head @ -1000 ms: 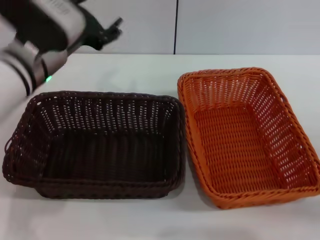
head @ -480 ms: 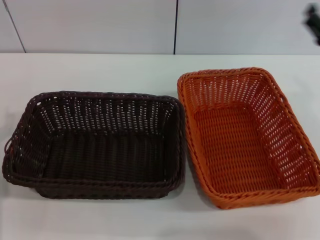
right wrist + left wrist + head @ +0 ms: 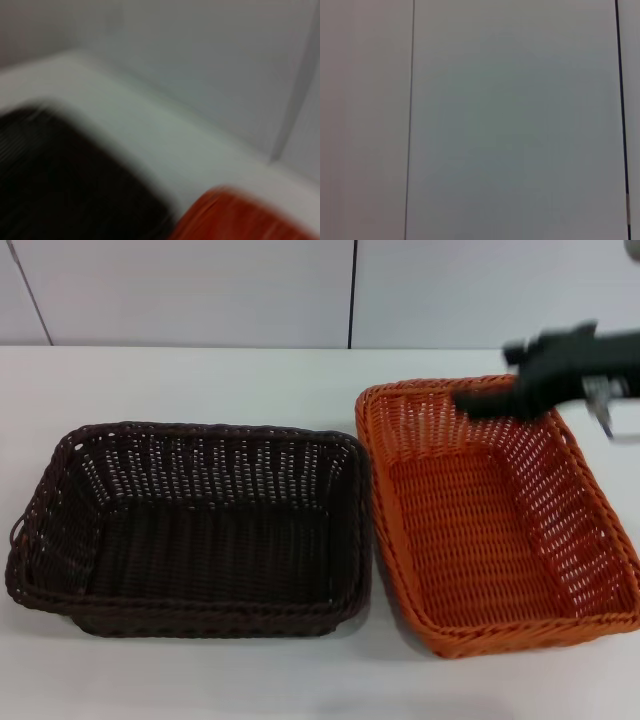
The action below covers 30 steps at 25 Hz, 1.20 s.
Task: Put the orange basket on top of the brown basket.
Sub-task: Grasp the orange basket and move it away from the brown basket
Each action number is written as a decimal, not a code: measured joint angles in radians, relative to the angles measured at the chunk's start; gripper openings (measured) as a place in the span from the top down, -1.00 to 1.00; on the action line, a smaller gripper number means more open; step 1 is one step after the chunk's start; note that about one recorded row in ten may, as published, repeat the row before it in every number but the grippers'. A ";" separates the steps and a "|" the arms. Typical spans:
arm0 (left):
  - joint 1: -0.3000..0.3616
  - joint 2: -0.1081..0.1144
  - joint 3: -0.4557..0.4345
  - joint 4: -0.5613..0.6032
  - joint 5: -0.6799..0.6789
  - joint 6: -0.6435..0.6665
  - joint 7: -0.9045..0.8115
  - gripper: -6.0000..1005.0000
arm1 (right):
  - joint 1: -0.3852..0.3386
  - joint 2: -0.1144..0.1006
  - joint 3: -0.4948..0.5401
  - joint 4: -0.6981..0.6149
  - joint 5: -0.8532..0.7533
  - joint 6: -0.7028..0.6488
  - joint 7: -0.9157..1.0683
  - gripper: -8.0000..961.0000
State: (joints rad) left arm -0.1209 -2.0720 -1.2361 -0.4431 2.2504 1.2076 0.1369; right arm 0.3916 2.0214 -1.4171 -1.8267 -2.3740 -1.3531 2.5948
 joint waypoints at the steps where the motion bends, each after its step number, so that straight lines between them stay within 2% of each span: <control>1: -0.002 0.000 0.000 0.001 -0.001 -0.008 0.000 -0.62 | 0.021 0.022 0.047 -0.023 0.003 -0.115 -0.044 -0.61; 2: -0.005 0.000 0.000 0.001 -0.002 -0.017 -0.001 -0.62 | 0.050 0.044 0.105 -0.054 0.017 -0.312 -0.106 -0.61; 4: -0.010 0.000 0.000 0.002 -0.006 -0.031 -0.001 -0.62 | 0.062 0.045 0.126 -0.065 0.035 -0.440 -0.132 -0.61; 10: -0.015 0.001 -0.001 0.003 -0.009 -0.031 -0.002 -0.62 | 0.062 0.045 0.129 -0.045 0.041 -0.579 -0.155 -0.61; 20: -0.023 0.001 0.003 0.002 -0.009 -0.033 -0.003 -0.62 | 0.072 0.048 0.121 0.074 -0.002 -0.560 -0.205 -0.61; 30: -0.021 0.000 0.022 -0.006 -0.011 -0.040 -0.032 -0.62 | 0.108 0.050 0.044 0.170 -0.046 -0.530 -0.220 -0.61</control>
State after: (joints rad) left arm -0.1415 -2.0723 -1.2146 -0.4490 2.2394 1.1680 0.1044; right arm 0.4994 2.0713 -1.3727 -1.6570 -2.4200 -1.8835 2.3746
